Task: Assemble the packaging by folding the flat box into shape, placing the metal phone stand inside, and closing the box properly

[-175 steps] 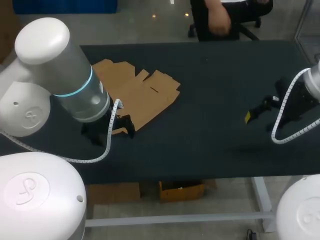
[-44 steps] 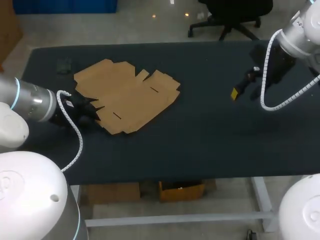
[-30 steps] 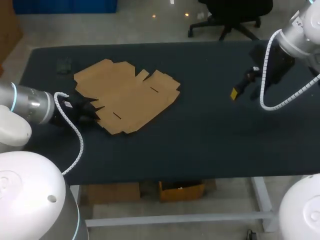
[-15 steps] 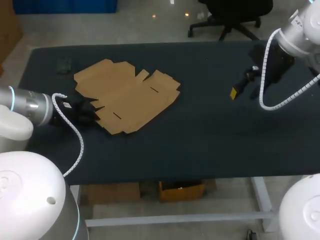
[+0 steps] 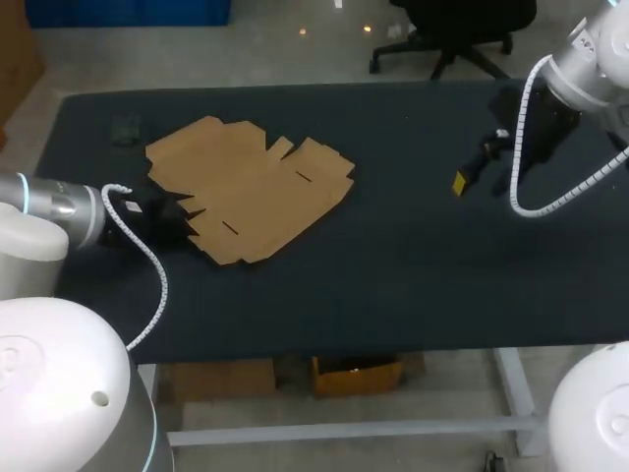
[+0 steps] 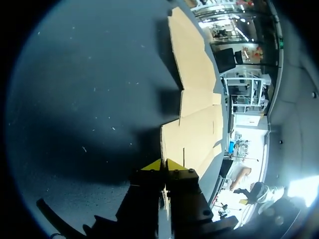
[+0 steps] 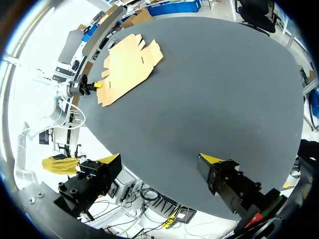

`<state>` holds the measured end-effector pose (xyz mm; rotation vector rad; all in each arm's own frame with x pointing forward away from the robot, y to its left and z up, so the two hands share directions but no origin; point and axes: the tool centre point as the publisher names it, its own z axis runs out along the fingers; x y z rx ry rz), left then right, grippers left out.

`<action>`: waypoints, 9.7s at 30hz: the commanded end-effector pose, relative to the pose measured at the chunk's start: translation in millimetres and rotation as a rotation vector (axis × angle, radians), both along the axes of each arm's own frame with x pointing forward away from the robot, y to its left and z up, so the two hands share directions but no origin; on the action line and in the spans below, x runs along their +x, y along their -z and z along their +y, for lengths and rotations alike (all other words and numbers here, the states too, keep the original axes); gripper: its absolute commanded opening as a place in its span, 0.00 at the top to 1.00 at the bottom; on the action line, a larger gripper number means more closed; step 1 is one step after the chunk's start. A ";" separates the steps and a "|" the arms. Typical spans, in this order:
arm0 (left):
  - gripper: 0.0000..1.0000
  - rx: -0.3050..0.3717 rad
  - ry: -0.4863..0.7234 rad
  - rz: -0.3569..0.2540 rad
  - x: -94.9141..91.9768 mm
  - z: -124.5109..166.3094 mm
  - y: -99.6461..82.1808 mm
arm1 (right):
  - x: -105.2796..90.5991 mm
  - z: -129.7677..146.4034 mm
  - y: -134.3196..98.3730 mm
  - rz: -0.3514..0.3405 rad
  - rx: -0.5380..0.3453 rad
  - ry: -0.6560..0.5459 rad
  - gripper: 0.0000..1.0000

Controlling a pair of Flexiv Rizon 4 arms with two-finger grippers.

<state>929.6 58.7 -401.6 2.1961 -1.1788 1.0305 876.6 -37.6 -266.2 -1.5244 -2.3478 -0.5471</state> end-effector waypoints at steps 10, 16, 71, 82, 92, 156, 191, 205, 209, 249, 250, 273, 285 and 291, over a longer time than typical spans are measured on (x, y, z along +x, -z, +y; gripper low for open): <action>1.00 0.000 0.067 0.033 -1.5 -8.9 -3.1 | -1.7 0.0 -1.6 0.005 0.001 -0.001 0.00; 1.00 0.027 0.126 0.067 -7.9 -21.1 -7.4 | 0.2 0.3 -1.0 0.006 0.003 -0.003 0.00; 1.00 0.170 0.560 0.123 -44.5 -98.6 -17.5 | -15.0 -12.9 -2.2 0.011 0.024 0.062 0.00; 1.00 0.192 0.633 0.109 -45.4 -113.2 -21.1 | -17.1 -13.6 -0.7 0.013 0.029 0.070 0.00; 1.00 0.208 0.668 0.109 -42.1 -119.8 -19.8 | -18.2 -13.3 -0.2 0.016 0.031 0.074 0.00; 0.71 0.183 0.722 0.080 -40.8 -120.9 -18.2 | -16.0 -8.0 0.0 0.028 0.032 0.075 0.00; 0.42 0.208 0.581 -0.023 -58.5 -108.1 -17.6 | -14.7 -5.6 2.5 0.031 0.037 0.067 0.00; 1.00 0.194 0.608 -0.011 -51.2 -119.1 -11.5 | -15.9 -5.8 2.6 0.032 0.038 0.071 0.00; 1.00 0.202 0.618 -0.007 -52.1 -120.8 -12.9 | -16.6 -6.4 3.0 0.033 0.039 0.075 0.00; 0.00 0.236 0.573 -0.010 -62.9 -103.2 -31.4 | -14.4 -3.4 5.6 0.039 0.044 0.088 0.00; 0.00 0.236 0.571 -0.011 -62.6 -101.7 -33.7 | -14.5 -3.3 5.8 0.039 0.045 0.090 0.00; 0.24 0.372 0.449 0.001 -29.8 -65.6 -89.9 | -17.8 -9.1 16.7 -0.009 0.068 0.257 0.00; 1.00 0.372 0.454 0.022 -18.3 -57.9 -103.7 | -13.3 -13.9 13.3 0.013 0.104 0.292 1.00; 1.00 0.388 0.457 0.024 -29.9 -57.3 -114.5 | -13.3 -14.6 12.0 0.017 0.106 0.292 1.00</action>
